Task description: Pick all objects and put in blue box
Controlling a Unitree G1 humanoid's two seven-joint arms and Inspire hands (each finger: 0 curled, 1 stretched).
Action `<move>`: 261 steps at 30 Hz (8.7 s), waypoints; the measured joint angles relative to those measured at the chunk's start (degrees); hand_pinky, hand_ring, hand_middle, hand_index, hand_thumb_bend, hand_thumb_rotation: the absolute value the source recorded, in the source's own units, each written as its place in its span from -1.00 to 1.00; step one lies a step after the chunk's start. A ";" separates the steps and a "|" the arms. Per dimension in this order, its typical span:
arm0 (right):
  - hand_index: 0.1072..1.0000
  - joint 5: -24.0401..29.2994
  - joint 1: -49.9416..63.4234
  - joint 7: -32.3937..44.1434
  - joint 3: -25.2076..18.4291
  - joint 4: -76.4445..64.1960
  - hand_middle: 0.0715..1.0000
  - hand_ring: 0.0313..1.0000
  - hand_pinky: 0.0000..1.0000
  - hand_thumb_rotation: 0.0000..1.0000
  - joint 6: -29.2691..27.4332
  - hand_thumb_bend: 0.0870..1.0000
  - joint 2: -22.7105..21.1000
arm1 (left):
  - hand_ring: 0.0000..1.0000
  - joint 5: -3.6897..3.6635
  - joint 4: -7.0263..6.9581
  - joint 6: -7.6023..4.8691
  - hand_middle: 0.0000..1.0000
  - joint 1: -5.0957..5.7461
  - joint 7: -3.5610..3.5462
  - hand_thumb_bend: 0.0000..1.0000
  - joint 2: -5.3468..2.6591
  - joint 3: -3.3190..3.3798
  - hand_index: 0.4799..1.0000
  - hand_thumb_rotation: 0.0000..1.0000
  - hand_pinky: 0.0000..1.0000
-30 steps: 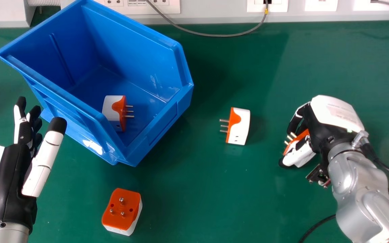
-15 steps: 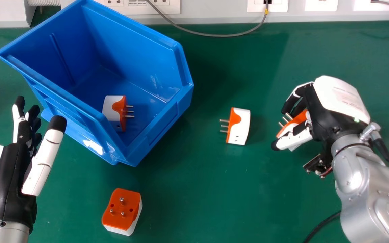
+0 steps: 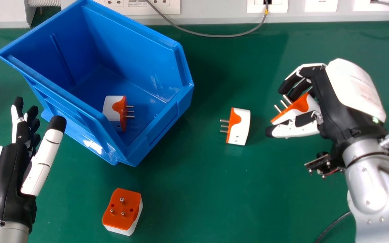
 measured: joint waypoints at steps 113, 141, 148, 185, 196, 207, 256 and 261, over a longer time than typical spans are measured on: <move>-0.19 -2.84 -64.55 -26.97 24.61 96.39 -0.05 -0.13 -0.32 -1.00 -38.15 -0.10 29.31 | 1.00 1.82 -0.60 -1.54 1.00 1.74 0.81 0.50 -2.35 -2.35 1.00 0.62 1.00; 0.87 -1.57 -64.47 -25.93 25.07 96.67 0.98 0.93 0.64 -0.93 -38.13 0.38 28.73 | 1.00 2.41 -1.01 -1.47 1.00 1.60 1.66 0.62 -3.37 -3.50 1.00 0.63 1.00; 0.89 -1.73 -64.45 -26.01 25.07 96.66 1.00 0.94 0.66 -0.97 -38.08 0.30 28.73 | 1.00 2.39 -0.99 -1.46 1.00 1.46 1.56 0.63 -3.36 -3.49 1.00 0.64 1.00; 0.90 -2.12 -34.34 -25.17 17.90 41.41 1.00 0.97 0.69 -0.81 -30.50 0.23 14.76 | 1.00 2.30 0.94 -1.52 1.00 -0.07 0.92 0.59 -1.87 -3.30 1.00 0.63 1.00; 0.91 -3.25 -19.56 -20.85 12.59 20.93 1.00 0.97 0.74 -0.74 -27.95 0.12 8.93 | 1.00 2.17 1.31 -1.55 1.00 -0.43 0.26 0.59 -1.75 -2.87 1.00 0.63 1.00; 0.97 -3.49 -7.23 -19.44 8.41 14.79 1.00 1.00 0.78 -0.65 -27.06 0.03 6.20 | 1.00 2.19 1.25 -1.53 1.00 -0.49 0.24 0.57 -1.76 -2.63 1.00 0.63 1.00; 0.81 -4.86 -27.22 -8.59 13.91 58.15 0.93 0.89 0.67 -0.74 -23.17 0.21 4.58 | 1.00 2.19 0.82 -2.52 1.00 0.30 0.26 0.54 -2.02 -2.29 1.00 0.62 1.00; 0.78 -4.98 -29.68 -8.60 15.68 61.78 0.90 0.86 0.65 -0.75 -22.84 0.22 5.91 | 1.00 2.18 0.52 -2.48 1.00 0.36 0.24 0.54 -2.02 -2.31 1.00 0.62 1.00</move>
